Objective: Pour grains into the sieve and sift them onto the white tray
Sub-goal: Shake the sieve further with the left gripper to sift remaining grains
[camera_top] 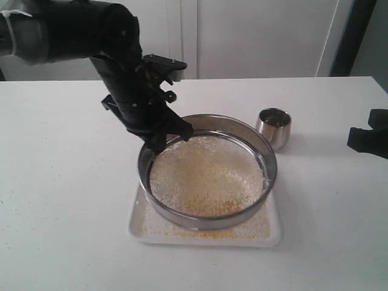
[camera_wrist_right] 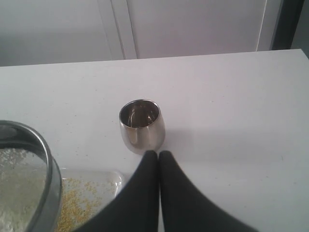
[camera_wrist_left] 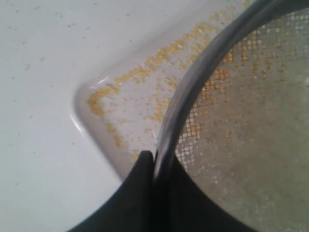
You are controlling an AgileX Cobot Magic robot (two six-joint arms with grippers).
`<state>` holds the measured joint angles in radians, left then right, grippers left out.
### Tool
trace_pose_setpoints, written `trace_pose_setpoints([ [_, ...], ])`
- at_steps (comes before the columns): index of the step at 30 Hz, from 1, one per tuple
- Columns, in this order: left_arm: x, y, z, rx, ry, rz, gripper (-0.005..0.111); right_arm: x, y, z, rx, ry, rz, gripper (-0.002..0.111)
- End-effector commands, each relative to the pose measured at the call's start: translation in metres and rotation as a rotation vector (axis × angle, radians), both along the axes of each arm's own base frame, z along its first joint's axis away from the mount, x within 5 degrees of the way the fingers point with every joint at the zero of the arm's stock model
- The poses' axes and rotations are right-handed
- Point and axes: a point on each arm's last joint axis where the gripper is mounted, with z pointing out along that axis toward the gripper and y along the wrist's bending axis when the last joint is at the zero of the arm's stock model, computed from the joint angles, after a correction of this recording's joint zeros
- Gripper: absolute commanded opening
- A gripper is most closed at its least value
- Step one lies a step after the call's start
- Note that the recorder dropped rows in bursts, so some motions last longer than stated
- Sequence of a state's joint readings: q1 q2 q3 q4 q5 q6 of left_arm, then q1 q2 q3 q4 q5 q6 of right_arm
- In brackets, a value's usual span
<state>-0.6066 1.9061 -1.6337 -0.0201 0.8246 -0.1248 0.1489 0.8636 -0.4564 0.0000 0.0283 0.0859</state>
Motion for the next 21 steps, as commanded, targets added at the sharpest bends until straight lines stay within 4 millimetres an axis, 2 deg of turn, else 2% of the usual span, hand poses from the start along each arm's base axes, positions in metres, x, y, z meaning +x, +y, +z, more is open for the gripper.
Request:
trace_pose_setpoints([
  [1, 0.015, 0.031, 0.008, -0.086, 0.090, 0.136, 0.000, -0.001, 0.000, 0.001, -0.002, -0.010, 0.003, 0.000],
  [5, -0.014, -0.021, 0.009, -0.167, 0.061, -0.083, 0.000, -0.001, 0.000, 0.001, -0.002, -0.010, 0.003, 0.000],
  [7, -0.022, -0.031, 0.008, -0.109, 0.018, -0.134, 0.000, -0.001, 0.000, 0.001, -0.002, -0.010, 0.003, 0.000],
  [8, -0.021, -0.026, 0.007, -0.077, 0.021, -0.110, 0.000, -0.001, 0.000, 0.001, -0.002, -0.010, 0.003, 0.000],
  [10, -0.007, 0.001, 0.009, -0.022, 0.048, -0.004, 0.000, -0.001, 0.000, 0.001, -0.002, -0.010, 0.003, 0.000],
  [12, 0.006, 0.022, 0.010, -0.047, 0.072, 0.087, 0.000, -0.001, 0.000, 0.001, -0.002, -0.010, 0.003, 0.000],
  [14, 0.006, 0.016, 0.010, -0.108, 0.074, 0.089, 0.000, -0.001, 0.000, 0.001, -0.002, -0.010, 0.003, 0.000],
  [16, -0.005, -0.007, 0.003, -0.123, 0.071, -0.018, 0.000, -0.001, 0.000, 0.001, -0.002, -0.010, 0.003, 0.000],
  [17, -0.008, -0.013, 0.001, -0.085, 0.056, -0.060, 0.000, -0.001, 0.000, 0.001, -0.002, -0.010, 0.003, 0.000],
  [21, 0.002, 0.011, 0.004, 0.018, 0.014, 0.048, 0.000, -0.001, 0.000, 0.001, -0.002, -0.010, 0.003, 0.000],
])
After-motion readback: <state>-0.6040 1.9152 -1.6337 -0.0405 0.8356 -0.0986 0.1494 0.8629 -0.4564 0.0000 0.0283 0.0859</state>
